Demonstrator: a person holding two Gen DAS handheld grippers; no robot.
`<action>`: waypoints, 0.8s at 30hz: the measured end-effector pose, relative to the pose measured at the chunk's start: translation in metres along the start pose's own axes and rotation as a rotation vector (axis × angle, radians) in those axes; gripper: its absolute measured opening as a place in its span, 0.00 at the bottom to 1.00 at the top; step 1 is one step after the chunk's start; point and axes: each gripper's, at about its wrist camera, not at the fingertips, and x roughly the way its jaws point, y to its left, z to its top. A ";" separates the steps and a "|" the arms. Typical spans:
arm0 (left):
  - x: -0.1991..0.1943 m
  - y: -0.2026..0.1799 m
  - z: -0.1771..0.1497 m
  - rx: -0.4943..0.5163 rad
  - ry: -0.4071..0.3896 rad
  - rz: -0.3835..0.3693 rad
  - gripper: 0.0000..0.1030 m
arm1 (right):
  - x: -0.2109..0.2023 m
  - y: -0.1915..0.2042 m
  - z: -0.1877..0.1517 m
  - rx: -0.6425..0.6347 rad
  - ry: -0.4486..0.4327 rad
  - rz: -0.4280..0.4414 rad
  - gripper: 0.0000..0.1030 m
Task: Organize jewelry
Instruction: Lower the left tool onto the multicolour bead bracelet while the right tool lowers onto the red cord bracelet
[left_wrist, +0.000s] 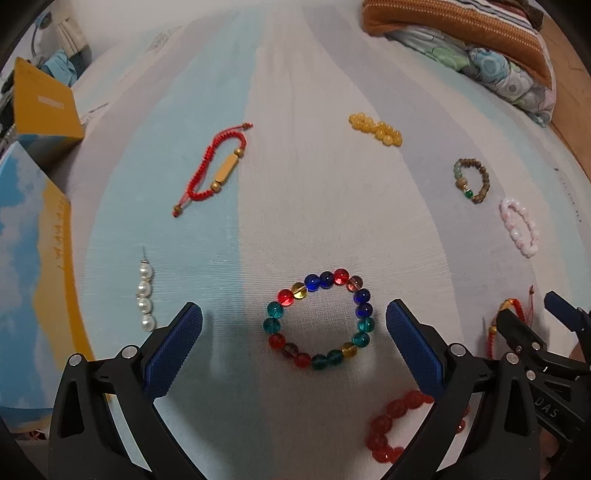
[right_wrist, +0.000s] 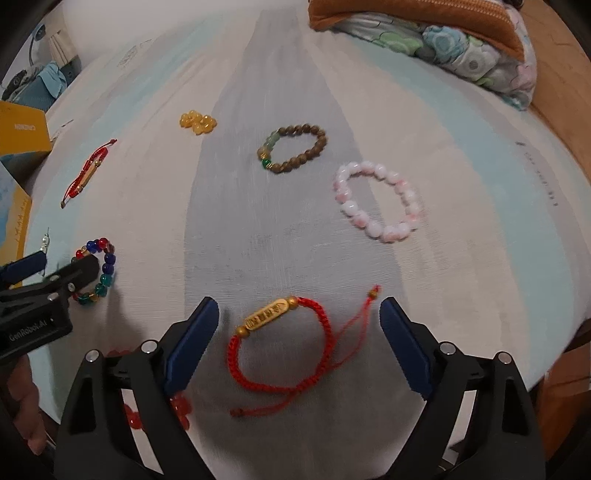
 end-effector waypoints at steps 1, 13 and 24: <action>0.003 -0.001 0.000 0.005 0.005 0.001 0.94 | 0.007 0.000 0.000 0.007 0.021 0.017 0.80; 0.020 -0.003 -0.003 0.013 0.039 0.012 0.93 | 0.017 0.002 -0.002 0.009 0.036 0.015 0.58; 0.015 -0.007 -0.012 0.037 0.023 0.004 0.75 | 0.014 0.004 -0.004 -0.026 0.041 0.039 0.42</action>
